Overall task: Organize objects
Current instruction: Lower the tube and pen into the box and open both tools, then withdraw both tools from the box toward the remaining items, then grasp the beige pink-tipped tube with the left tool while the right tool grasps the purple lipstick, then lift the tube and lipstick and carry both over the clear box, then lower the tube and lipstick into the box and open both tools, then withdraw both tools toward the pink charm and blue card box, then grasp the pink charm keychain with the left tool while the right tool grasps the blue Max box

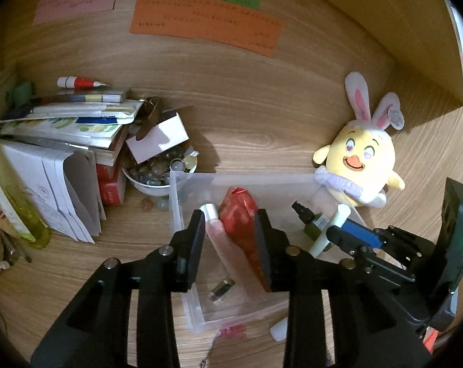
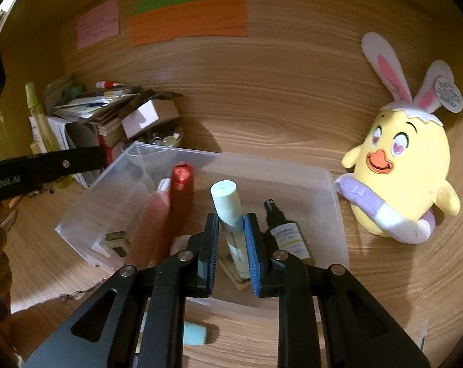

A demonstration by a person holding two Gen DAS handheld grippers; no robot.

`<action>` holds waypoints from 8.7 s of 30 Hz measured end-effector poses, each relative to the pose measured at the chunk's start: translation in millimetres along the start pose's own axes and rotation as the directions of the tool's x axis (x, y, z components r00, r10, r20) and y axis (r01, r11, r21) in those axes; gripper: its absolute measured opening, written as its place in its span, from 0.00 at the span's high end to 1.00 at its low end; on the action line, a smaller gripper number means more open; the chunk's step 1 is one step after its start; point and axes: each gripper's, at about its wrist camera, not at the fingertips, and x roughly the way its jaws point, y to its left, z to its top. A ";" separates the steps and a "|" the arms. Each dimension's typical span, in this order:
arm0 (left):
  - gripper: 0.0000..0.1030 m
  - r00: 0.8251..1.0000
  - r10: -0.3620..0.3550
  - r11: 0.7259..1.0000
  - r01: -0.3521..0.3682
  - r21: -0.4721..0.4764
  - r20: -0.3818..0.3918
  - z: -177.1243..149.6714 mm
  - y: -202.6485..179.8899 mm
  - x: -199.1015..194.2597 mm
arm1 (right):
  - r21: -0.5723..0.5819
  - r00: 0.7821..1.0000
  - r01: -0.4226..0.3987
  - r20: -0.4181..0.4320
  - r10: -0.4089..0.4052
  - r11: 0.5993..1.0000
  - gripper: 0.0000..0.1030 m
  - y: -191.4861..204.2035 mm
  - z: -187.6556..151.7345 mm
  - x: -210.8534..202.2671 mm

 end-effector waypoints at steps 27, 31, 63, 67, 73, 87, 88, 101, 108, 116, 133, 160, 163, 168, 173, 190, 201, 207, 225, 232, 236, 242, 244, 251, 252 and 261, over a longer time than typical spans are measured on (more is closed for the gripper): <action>0.11 0.996 0.081 0.983 -0.085 0.163 0.026 -62.2 -34.3 -58.8 | 0.054 0.994 -0.100 0.053 0.097 0.994 0.32 -12.0 -24.6 -62.4; 0.06 0.998 0.070 0.982 -0.069 0.173 0.000 -76.3 -41.8 -64.4 | 0.061 0.995 -0.094 0.044 0.091 0.994 0.32 -16.7 -39.6 -74.1; 0.06 0.955 -0.025 0.967 0.099 0.237 -0.297 -195.3 -99.0 -61.7 | 0.055 0.994 -0.096 -0.042 0.099 0.994 0.31 -12.9 -110.9 -100.7; 0.06 0.950 -0.032 0.959 0.116 0.257 -0.311 -201.3 -105.8 -60.4 | 0.059 0.993 -0.106 -0.054 0.109 0.993 0.31 -12.2 -112.4 -98.8; 0.06 0.945 -0.030 0.958 0.120 0.259 -0.326 -207.8 -104.4 -54.7 | 0.067 0.989 -0.135 -0.058 0.138 0.989 0.31 -9.1 -112.5 -92.4; 0.18 0.968 -0.004 0.971 0.064 0.232 -0.250 -200.3 -74.8 -61.0 | -0.049 0.971 -0.208 -0.135 0.200 0.977 0.54 39.4 -110.4 -55.2; 0.19 0.969 -0.005 0.973 0.062 0.221 -0.249 -198.7 -71.6 -60.5 | -0.048 0.969 -0.211 -0.142 0.202 0.976 0.55 40.6 -110.6 -52.4; 0.19 0.977 0.009 0.998 0.004 0.061 -0.213 -177.5 -23.8 -63.5 | -0.034 0.945 -0.233 -0.242 0.218 0.972 0.77 46.6 -116.6 -28.3; 0.18 0.989 0.015 1.000 -0.011 0.029 -0.145 -157.5 -19.5 -72.2 | -0.007 0.955 -0.234 -0.187 0.229 0.972 0.77 39.0 -111.2 -38.5; 0.18 0.999 -0.006 1.000 0.008 0.029 -0.054 -124.1 -27.7 -79.4 | 0.056 0.970 -0.226 -0.081 0.230 0.972 0.77 13.6 -90.9 -65.7; 0.18 0.996 -0.059 0.998 0.058 0.020 0.062 -61.1 -39.7 -75.5 | 0.089 0.978 -0.167 0.137 0.154 0.982 0.77 -19.3 -42.8 -116.0; 0.18 0.997 -0.069 0.997 0.068 -0.024 -0.039 -13.8 -25.3 9.7 | 0.159 0.988 -0.084 0.144 0.061 0.984 0.77 -70.5 13.9 -62.1; 0.18 0.996 -0.067 0.998 0.066 -0.023 -0.059 -17.7 -27.1 18.1 | 0.153 0.991 -0.085 0.119 0.067 0.985 0.77 -70.7 9.4 -52.3; 0.18 0.995 -0.058 0.998 0.057 -0.016 -0.077 -23.9 -28.4 25.6 | 0.151 0.996 -0.065 0.068 0.055 0.986 0.77 -70.6 2.2 -37.1; 0.18 0.993 -0.057 0.998 0.056 -0.013 -0.101 -27.4 -28.0 34.0 | 0.156 0.999 -0.019 0.029 0.015 0.988 0.77 -74.6 -1.3 -28.5; 0.17 0.993 -0.005 0.999 0.011 0.049 -0.121 -32.9 -37.0 40.9 | 0.104 0.998 -0.033 -0.051 0.039 0.994 0.77 -55.1 -5.6 0.4; 0.15 0.992 -0.040 0.999 0.041 0.008 -0.118 -30.6 -33.3 31.7 | 0.097 0.994 -0.069 -0.082 0.077 0.993 0.75 -46.5 -7.1 12.2; 0.10 0.997 -0.050 0.999 0.050 0.007 -0.060 -25.3 -34.4 8.1 | 0.104 0.989 -0.105 -0.089 0.115 0.989 0.71 -42.5 -4.8 12.1; 0.08 0.998 0.012 1.000 -0.010 0.030 -0.056 -40.7 -23.4 -21.0 | 0.111 0.995 -0.088 0.059 0.082 0.990 0.18 -50.1 -4.9 -55.9; 0.08 0.993 0.058 0.998 -0.055 0.034 -0.106 -60.6 -9.6 -18.8 | 0.137 0.996 -0.084 0.042 0.079 0.987 0.18 -61.3 -27.6 -79.0; 0.08 0.985 0.084 0.996 -0.080 0.031 -0.150 -75.1 -0.7 -12.7 | 0.125 1.000 -0.025 0.012 0.023 0.992 0.18 -63.1 -42.8 -82.4; 0.08 0.972 0.120 0.993 -0.116 0.030 -0.201 -95.9 9.5 -10.8 | 0.144 0.997 -0.016 -0.067 0.025 0.990 0.18 -65.7 -73.3 -76.9; 0.08 0.968 0.135 0.991 -0.131 0.033 -0.209 -103.5 11.5 -14.2 | 0.146 0.995 -0.017 -0.096 0.031 0.989 0.18 -64.5 -83.6 -72.7; 0.18 0.967 0.166 0.986 -0.162 0.037 -0.192 -125.1 12.5 -32.0 | 0.179 0.986 -0.057 -0.147 0.084 0.982 0.18 -54.5 -108.6 -68.1; 0.24 0.966 0.166 0.986 -0.161 0.041 -0.198 -128.1 12.1 -32.9 | 0.172 0.985 -0.059 -0.153 0.086 0.983 0.18 -50.7 -110.3 -67.7; 0.39 0.962 0.156 0.987 -0.145 0.065 -0.226 -144.9 10.9 -31.1 | 0.142 0.976 -0.087 -0.185 0.113 0.986 0.19 -23.4 -122.5 -67.0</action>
